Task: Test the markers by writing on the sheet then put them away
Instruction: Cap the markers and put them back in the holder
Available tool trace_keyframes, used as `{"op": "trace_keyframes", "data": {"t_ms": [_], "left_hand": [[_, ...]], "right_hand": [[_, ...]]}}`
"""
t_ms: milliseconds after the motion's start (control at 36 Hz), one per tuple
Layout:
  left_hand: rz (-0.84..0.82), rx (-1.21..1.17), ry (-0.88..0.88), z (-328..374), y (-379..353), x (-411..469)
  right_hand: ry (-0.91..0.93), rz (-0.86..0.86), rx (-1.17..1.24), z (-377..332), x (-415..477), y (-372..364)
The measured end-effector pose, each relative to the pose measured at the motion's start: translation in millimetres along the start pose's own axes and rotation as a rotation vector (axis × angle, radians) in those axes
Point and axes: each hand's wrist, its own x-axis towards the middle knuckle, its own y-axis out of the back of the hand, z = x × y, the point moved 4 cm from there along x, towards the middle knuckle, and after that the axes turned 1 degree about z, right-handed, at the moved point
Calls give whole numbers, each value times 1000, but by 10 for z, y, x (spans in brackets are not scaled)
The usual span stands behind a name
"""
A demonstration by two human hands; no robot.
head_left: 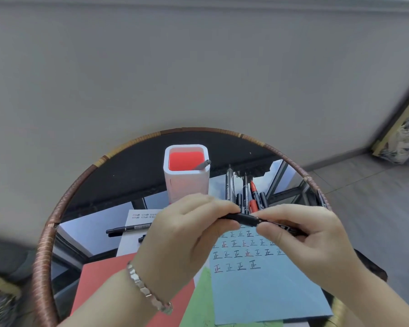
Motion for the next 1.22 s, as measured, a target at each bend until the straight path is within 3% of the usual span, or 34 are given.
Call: {"op": "trace_keyframes", "data": {"t_ms": [56,111,250,306,417,472,528,583,667,806,917,1028,1139,1222], "left_hand": [[-11,53,-149,52,29,29],[-8,-27,-163,78,31,46],[160,-653,333,35,-158,38],[206,-783,536,6,-292,17],[423,-825,804,-22,-445,-73],[571,-731,720,-8,-333,-60],[683,-541,524,14,-124,5],[769,-393,385,13,55,78],[836,-312,333,-62,207,196],[670,-96,372,-408,215,310],[451,54,523,-703,130,326],[251,183,602,-837,6,330],[247,370,259,-536,-150,358],[111,272,-2,-253,-525,306]], "right_hand": [[-124,-60,218,30,15,4],[-205,-114,363,53,11,2],[-320,-33,426,53,30,7],[-375,-7,381,86,25,15],[-392,38,-120,370,-61,103],[-447,142,-419,614,-129,280],[-533,219,-667,825,-188,487],[-629,188,-831,1001,-227,616],[-725,109,-908,1142,-250,634],[-723,95,-893,1213,-219,547],[-737,146,-692,1186,-174,529],[-625,180,-485,1018,-140,517],[-552,194,-366,890,-178,546],[-521,215,-324,825,-216,594]]}}
